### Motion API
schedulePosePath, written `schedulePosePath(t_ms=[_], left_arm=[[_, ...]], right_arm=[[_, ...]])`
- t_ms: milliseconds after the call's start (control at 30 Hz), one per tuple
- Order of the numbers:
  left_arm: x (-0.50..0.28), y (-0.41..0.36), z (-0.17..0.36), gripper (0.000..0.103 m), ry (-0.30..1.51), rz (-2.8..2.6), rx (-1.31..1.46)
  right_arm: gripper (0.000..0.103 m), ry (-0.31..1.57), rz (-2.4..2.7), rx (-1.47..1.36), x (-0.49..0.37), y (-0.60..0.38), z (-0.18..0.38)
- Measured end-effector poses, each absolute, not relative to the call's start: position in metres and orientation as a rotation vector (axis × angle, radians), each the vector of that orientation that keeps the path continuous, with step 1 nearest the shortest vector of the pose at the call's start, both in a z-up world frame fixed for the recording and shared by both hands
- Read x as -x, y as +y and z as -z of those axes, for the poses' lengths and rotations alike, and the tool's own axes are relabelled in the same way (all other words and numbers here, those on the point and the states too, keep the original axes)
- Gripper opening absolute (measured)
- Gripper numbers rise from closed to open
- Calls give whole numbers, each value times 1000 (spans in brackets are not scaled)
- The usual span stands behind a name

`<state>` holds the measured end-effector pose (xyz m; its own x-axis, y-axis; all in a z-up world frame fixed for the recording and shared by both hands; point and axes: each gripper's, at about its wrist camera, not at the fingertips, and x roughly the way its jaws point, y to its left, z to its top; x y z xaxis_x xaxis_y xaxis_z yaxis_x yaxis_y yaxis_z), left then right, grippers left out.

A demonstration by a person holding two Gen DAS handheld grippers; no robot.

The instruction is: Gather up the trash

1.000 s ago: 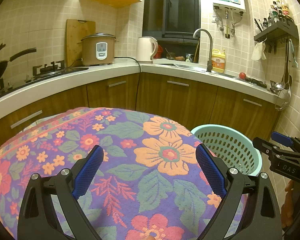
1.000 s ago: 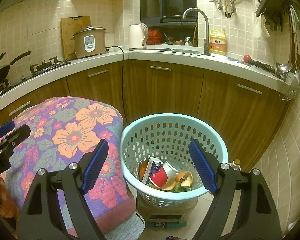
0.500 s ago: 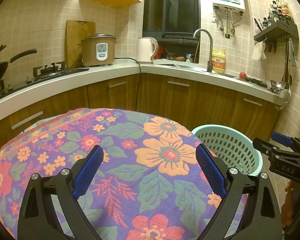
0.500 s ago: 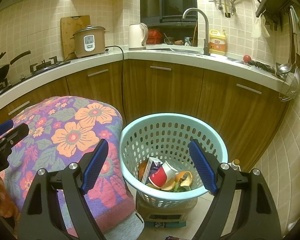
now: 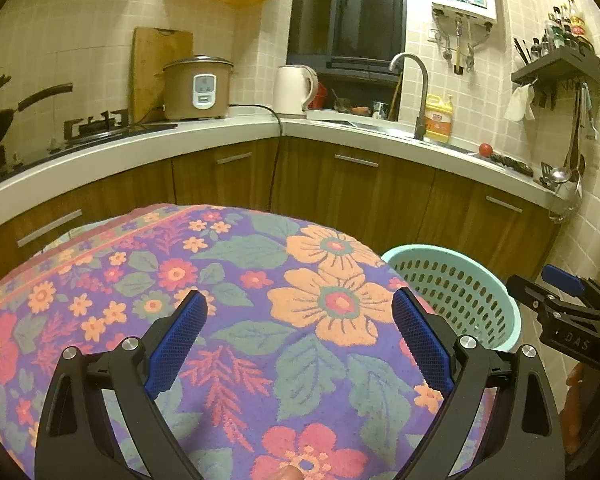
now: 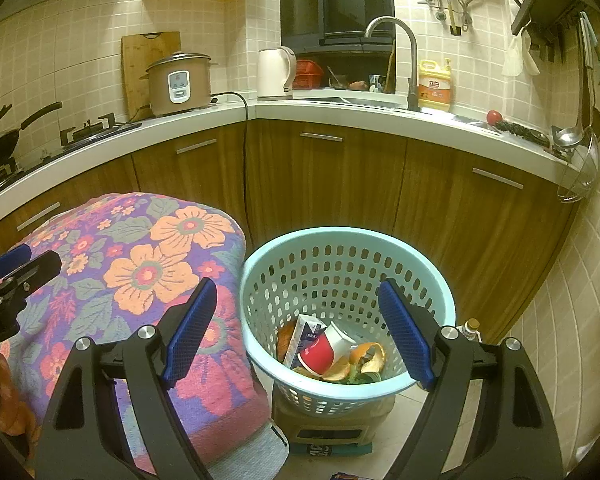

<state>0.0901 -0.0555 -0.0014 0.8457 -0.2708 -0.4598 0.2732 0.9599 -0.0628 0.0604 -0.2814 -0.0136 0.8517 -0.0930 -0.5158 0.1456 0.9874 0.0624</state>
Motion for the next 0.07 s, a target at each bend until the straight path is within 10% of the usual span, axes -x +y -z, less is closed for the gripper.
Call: schedulePosePath(t_ms=[67], left_arm=[[-89, -55, 1, 91, 482, 288, -4]], right_arm=[[79, 538, 125, -100, -61, -282, 14]])
